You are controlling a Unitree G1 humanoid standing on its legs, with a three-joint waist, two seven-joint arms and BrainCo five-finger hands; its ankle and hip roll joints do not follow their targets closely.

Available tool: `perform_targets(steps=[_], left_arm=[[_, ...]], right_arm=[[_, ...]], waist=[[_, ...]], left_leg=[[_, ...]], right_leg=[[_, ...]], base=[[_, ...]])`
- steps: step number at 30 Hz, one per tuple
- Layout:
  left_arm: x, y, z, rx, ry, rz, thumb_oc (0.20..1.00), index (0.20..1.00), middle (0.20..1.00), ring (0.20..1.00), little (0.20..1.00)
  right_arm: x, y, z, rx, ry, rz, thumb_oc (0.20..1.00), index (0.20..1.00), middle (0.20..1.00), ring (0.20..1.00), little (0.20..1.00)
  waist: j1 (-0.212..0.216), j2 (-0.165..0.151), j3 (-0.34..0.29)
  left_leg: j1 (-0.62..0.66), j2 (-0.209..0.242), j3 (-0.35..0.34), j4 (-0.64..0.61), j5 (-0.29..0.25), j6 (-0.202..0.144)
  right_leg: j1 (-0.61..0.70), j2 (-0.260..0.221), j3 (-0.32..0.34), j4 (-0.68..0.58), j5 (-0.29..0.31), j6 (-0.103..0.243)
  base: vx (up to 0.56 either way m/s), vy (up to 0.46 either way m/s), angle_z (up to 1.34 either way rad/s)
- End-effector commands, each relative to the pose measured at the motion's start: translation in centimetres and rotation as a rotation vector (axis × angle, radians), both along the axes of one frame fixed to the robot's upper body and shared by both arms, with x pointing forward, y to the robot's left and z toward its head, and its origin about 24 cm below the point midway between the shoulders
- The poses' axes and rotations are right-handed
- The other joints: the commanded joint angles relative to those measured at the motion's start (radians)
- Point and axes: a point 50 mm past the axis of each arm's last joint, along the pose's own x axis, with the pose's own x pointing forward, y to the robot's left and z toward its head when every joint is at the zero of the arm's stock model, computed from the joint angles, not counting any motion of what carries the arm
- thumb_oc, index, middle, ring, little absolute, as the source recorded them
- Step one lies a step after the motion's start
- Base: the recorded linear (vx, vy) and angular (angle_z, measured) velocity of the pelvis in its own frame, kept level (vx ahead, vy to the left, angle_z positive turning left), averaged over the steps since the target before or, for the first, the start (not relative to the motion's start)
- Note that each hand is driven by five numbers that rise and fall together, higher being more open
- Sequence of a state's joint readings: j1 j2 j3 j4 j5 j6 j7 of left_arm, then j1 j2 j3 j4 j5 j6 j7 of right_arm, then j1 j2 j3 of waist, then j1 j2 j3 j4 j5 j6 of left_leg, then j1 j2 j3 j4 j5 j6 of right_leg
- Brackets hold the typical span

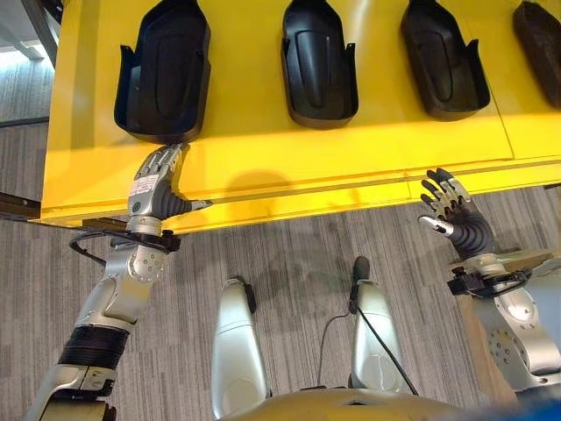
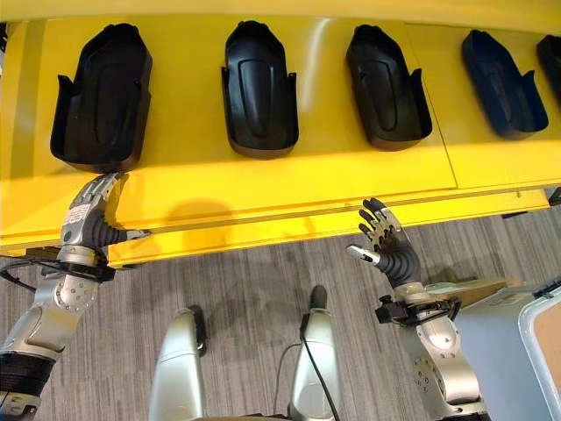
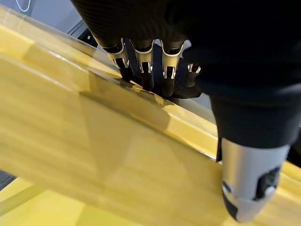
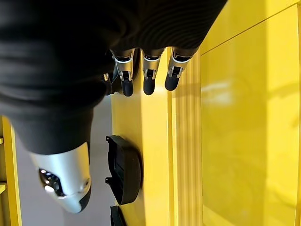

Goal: Move parts from the plastic box to the shelf.

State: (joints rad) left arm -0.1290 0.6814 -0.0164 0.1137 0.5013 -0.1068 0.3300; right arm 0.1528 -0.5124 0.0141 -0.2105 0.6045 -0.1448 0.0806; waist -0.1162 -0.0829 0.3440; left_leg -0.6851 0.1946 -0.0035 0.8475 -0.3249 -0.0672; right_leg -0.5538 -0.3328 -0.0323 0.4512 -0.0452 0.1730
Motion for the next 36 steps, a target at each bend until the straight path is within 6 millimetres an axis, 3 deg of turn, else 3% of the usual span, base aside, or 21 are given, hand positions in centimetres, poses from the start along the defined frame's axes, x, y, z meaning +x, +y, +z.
perform_targets(steps=[1, 10, 16, 19, 20, 24, 32, 33, 35, 36], left_arm=[[2.4, -0.2, 2.3, 0.000, -0.104, 0.028, 1.000, 1.000, 1.000, 1.000, 1.000], [3.2, -1.6, 3.8, -0.044, -0.173, -0.017, 1.000, 1.000, 1.000, 1.000, 1.000], [1.8, -2.9, 2.9, -0.171, -0.147, -0.127, 1.000, 1.000, 1.000, 1.000, 1.000], [0.9, -3.5, 2.6, -0.221, -0.136, -0.187, 1.000, 1.000, 1.000, 1.000, 1.000], [0.0, -3.6, 3.2, -0.111, -0.148, -0.228, 1.000, 1.000, 1.000, 1.000, 1.000], [-2.2, -3.9, 2.5, -0.146, -0.077, -0.334, 1.000, 1.000, 1.000, 1.000, 1.000], [-5.2, -3.7, 1.8, -0.354, -0.031, -0.402, 1.000, 1.000, 1.000, 1.000, 1.000], [-5.4, -3.8, 1.9, -0.374, -0.035, -0.414, 1.000, 1.000, 1.000, 1.000, 1.000], [-6.0, -4.2, 1.8, -0.431, -0.014, -0.448, 1.000, 1.000, 1.000, 1.000, 1.000], [-6.1, -4.2, 1.8, -0.444, -0.009, -0.452, 1.000, 1.000, 1.000, 1.000, 1.000]], right_arm=[[0.6, -0.3, 2.1, -0.002, -0.107, -0.003, 1.000, 1.000, 1.000, 1.000, 1.000], [0.6, -0.1, 1.9, 0.005, -0.093, 0.007, 1.000, 1.000, 1.000, 1.000, 1.000], [0.7, 0.4, 2.9, 0.024, -0.143, 0.032, 1.000, 1.000, 1.000, 1.000, 1.000], [0.7, 0.8, 3.9, 0.028, -0.195, 0.054, 1.000, 1.000, 1.000, 1.000, 1.000], [0.6, 1.0, 4.9, 0.036, -0.251, 0.074, 1.000, 1.000, 1.000, 1.000, 1.000], [0.1, 2.1, 7.7, 0.065, -0.395, 0.156, 1.000, 1.000, 1.000, 1.000, 1.000], [-0.2, 4.8, 11.1, 0.101, -0.576, 0.266, 1.000, 1.000, 1.000, 1.000, 1.000], [-0.1, 5.2, 11.5, 0.103, -0.592, 0.275, 1.000, 1.000, 1.000, 1.000, 1.000], [0.5, 6.6, 13.0, 0.129, -0.655, 0.308, 1.000, 1.000, 1.000, 1.000, 1.000], [0.7, 7.0, 13.4, 0.136, -0.670, 0.316, 1.000, 1.000, 1.000, 1.000, 1.000]], waist=[[-0.021, 0.009, -0.007], [-0.030, 0.007, -0.011], [-0.021, 0.011, -0.008], [-0.014, 0.013, -0.006], [-0.008, 0.015, -0.003], [0.012, 0.020, 0.006], [0.041, 0.025, 0.016], [0.045, 0.025, 0.020], [0.063, 0.027, 0.018], [0.065, 0.026, 0.025]], left_leg=[[0.023, -0.006, 0.013, -0.096, 0.070, 0.003], [0.023, -0.003, 0.016, -0.094, 0.068, 0.002], [0.024, -0.007, 0.013, -0.099, 0.072, 0.003], [0.024, -0.009, 0.011, -0.102, 0.073, 0.004], [0.024, -0.011, 0.010, -0.102, 0.072, 0.004], [0.021, -0.017, 0.007, -0.097, 0.072, 0.006], [0.026, -0.027, 0.003, -0.104, 0.075, 0.013], [0.014, -0.029, 0.008, -0.111, 0.104, 0.020], [0.027, -0.035, 0.000, -0.110, 0.080, 0.017], [0.016, -0.038, 0.003, -0.112, 0.104, 0.025]], right_leg=[[-0.051, 0.010, 0.025, 0.259, -0.180, -0.053], [-0.057, 0.012, 0.030, 0.261, -0.178, -0.053], [-0.051, 0.013, 0.028, 0.256, -0.176, -0.054], [-0.047, 0.013, 0.026, 0.254, -0.175, -0.054], [-0.043, 0.012, 0.025, 0.254, -0.177, -0.053], [-0.038, 0.007, 0.021, 0.257, -0.178, -0.052], [-0.022, 0.001, 0.012, 0.249, -0.171, -0.049], [-0.029, -0.002, 0.006, 0.238, -0.144, -0.055], [-0.012, -0.006, 0.006, 0.239, -0.162, -0.047], [-0.018, -0.009, 0.001, 0.233, -0.139, -0.052]], base=[[0.00, 0.000, 0.00], [0.00, 0.001, 0.00], [0.00, -0.001, -0.01], [0.00, 0.000, 0.00], [0.01, -0.007, 0.05], [0.00, -0.003, 0.01], [-0.01, 0.001, 0.01], [0.00, -0.003, 0.07], [0.00, 0.005, 0.09], [-0.09, 0.019, 0.08]])
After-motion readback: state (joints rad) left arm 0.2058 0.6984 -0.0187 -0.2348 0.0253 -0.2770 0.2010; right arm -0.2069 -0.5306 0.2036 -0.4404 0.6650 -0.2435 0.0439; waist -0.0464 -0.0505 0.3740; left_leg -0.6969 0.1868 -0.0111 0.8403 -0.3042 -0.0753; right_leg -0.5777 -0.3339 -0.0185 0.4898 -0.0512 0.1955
